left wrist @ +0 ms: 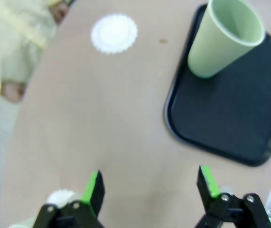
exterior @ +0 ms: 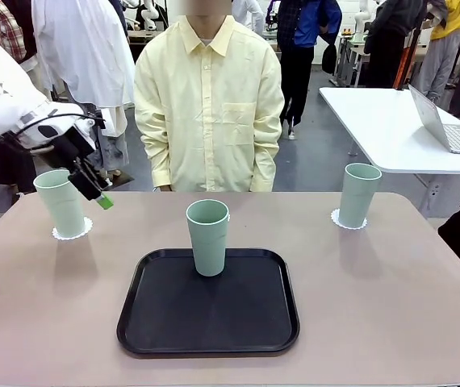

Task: Place coasters on the table and set cups on them.
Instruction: Take one Reusable plastic cup from the Flat Tray and place it on a coaster set by the human.

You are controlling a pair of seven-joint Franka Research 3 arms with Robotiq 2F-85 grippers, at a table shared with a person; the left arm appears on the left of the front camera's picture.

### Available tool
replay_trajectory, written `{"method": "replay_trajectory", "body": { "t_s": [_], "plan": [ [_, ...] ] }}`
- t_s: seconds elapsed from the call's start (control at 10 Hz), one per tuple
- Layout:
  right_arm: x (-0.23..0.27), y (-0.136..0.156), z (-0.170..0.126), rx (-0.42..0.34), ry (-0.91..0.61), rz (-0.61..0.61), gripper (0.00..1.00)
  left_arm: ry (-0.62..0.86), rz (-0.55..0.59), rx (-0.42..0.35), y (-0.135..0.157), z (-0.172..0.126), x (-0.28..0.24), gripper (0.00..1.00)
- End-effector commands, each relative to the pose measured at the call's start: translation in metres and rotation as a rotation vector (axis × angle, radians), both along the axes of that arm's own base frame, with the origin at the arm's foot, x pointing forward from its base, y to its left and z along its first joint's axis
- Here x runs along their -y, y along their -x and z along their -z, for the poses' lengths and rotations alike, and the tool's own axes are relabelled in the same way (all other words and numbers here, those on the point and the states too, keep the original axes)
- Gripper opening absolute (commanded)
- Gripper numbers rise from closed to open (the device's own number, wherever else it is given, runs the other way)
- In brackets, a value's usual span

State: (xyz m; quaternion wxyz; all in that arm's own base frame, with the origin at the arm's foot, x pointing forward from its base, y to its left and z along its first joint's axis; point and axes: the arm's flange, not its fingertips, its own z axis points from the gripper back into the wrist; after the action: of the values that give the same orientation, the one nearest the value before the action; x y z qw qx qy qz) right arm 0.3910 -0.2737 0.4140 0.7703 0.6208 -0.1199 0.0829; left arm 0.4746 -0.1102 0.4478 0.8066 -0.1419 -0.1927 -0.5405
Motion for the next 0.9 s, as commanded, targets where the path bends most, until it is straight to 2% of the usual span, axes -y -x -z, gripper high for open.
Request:
{"method": "replay_trajectory", "body": {
  "t_s": [0.0, 0.1, 0.4, 0.5, 0.8],
  "plan": [
    [0.0, 0.0, 0.0, -0.004, 0.0, 0.002, 1.0, 0.127, 0.126, 0.151, 0.019, 0.022, 0.025, 1.0],
    [0.0, 0.0, 0.0, -0.004, 0.0, 0.002, 1.0, 0.181, 0.169, 0.178, 0.022, 0.032, 0.029, 1.0],
    [0.0, 0.0, 0.0, -0.004, 0.0, 0.002, 1.0, 0.409, 0.187, 0.233, 0.018, 0.056, 0.017, 1.0],
    [0.0, 0.0, 0.0, -0.004, 0.0, 0.002, 1.0, 0.481, 0.195, 0.2, 0.014, 0.061, 0.008, 1.0],
    [0.0, 0.0, 0.0, -0.004, 0.0, 0.002, 1.0, 0.65, 0.313, 0.087, 0.005, 0.081, 0.001, 1.0]
  ]
}}
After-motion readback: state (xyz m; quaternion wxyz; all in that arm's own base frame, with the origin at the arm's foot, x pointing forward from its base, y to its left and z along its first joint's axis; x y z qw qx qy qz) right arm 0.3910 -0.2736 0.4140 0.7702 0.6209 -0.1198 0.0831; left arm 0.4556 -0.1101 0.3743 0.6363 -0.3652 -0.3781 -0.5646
